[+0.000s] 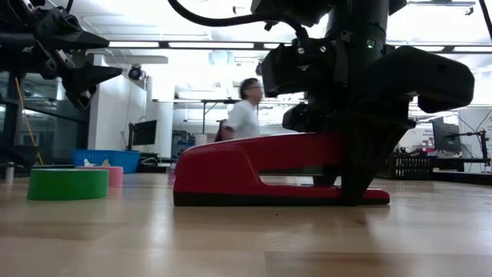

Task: Pick and place Stapler, Stapler remover, tape
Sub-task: Put the red stapler into the blue bin

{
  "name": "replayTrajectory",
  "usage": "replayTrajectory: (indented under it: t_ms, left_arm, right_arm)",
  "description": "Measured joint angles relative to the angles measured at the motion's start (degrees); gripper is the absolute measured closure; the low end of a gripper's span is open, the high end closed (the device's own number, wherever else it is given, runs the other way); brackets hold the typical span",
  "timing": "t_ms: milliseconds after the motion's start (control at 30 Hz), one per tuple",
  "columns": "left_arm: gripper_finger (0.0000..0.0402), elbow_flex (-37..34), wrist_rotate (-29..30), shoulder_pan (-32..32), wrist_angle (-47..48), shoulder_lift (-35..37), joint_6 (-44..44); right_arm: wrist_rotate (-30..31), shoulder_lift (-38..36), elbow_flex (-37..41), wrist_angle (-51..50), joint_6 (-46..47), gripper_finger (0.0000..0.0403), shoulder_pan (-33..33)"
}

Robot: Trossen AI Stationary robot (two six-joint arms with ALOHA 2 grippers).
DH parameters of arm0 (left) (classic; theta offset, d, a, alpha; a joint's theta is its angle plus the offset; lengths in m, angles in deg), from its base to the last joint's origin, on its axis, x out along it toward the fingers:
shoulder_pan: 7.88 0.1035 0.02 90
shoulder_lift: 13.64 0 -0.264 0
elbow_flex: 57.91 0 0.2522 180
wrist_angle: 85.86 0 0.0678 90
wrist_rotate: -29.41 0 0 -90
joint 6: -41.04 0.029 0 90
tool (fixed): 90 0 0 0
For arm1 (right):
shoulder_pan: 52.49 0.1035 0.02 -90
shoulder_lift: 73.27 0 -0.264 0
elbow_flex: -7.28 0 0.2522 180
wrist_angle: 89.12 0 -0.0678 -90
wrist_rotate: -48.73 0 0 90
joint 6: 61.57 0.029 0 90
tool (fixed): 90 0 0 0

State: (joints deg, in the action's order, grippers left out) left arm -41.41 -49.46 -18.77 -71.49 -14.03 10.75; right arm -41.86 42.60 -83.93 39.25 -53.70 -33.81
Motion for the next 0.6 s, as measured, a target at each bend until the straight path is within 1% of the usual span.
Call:
replayTrajectory:
  t_ms: [200,367,600]
  left_arm:
    - [0.0173,0.0,0.0,0.0,0.0,0.0,0.0]
    - [0.0173,0.0,0.0,0.0,0.0,0.0,0.0]
    - [0.0173,0.0,0.0,0.0,0.0,0.0,0.0]
  right_arm:
    - [-0.4,-1.9,0.0,0.4,0.6,0.022,-0.4]
    - [1.1,-4.1,0.0,0.2,1.2,0.022,-0.4]
    - [1.3,-5.7,-0.1,-1.4,1.8,0.022,-1.4]
